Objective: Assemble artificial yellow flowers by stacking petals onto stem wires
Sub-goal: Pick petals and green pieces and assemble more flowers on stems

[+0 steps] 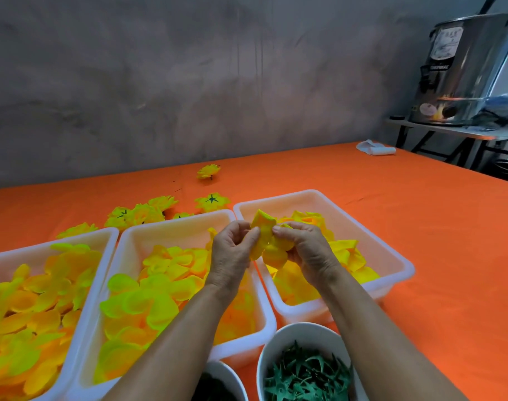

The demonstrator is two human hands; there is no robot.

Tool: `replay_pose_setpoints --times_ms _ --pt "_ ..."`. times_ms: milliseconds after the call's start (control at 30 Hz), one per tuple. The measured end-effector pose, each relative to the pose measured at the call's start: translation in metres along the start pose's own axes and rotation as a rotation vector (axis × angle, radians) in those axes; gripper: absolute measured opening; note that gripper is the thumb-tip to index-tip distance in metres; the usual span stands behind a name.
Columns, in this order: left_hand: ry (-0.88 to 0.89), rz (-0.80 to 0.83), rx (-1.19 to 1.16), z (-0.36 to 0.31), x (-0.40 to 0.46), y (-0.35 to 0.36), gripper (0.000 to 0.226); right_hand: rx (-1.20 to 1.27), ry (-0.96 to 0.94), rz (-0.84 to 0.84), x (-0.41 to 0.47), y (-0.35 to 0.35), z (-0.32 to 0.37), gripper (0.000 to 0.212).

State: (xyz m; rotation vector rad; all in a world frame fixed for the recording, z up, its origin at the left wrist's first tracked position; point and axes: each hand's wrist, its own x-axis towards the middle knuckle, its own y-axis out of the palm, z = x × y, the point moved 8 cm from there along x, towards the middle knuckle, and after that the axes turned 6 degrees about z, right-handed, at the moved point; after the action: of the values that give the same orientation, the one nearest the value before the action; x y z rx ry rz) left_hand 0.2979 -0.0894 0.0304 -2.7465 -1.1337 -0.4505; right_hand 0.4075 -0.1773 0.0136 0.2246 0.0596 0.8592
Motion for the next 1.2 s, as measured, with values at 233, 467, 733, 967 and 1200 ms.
replay_pose_setpoints --times_ms 233,467,733,967,1200 --pt "0.026 -0.102 -0.144 -0.002 0.004 -0.01 0.017 -0.057 -0.191 0.011 -0.003 0.005 0.013 0.015" --pt "-0.01 -0.013 -0.144 0.0 0.002 -0.002 0.02 -0.032 -0.22 0.006 -0.003 0.005 0.013 0.015" --pt "-0.164 -0.033 -0.241 0.013 0.002 -0.001 0.015 0.003 0.082 0.189 0.001 0.019 -0.01 0.011" --pt "-0.168 0.036 -0.232 0.013 0.004 0.002 0.016 0.196 0.024 0.265 0.001 0.02 0.0 0.005" --pt "-0.153 0.008 -0.28 0.011 0.001 0.0 0.01 0.195 0.008 0.192 0.002 0.017 -0.002 0.009"
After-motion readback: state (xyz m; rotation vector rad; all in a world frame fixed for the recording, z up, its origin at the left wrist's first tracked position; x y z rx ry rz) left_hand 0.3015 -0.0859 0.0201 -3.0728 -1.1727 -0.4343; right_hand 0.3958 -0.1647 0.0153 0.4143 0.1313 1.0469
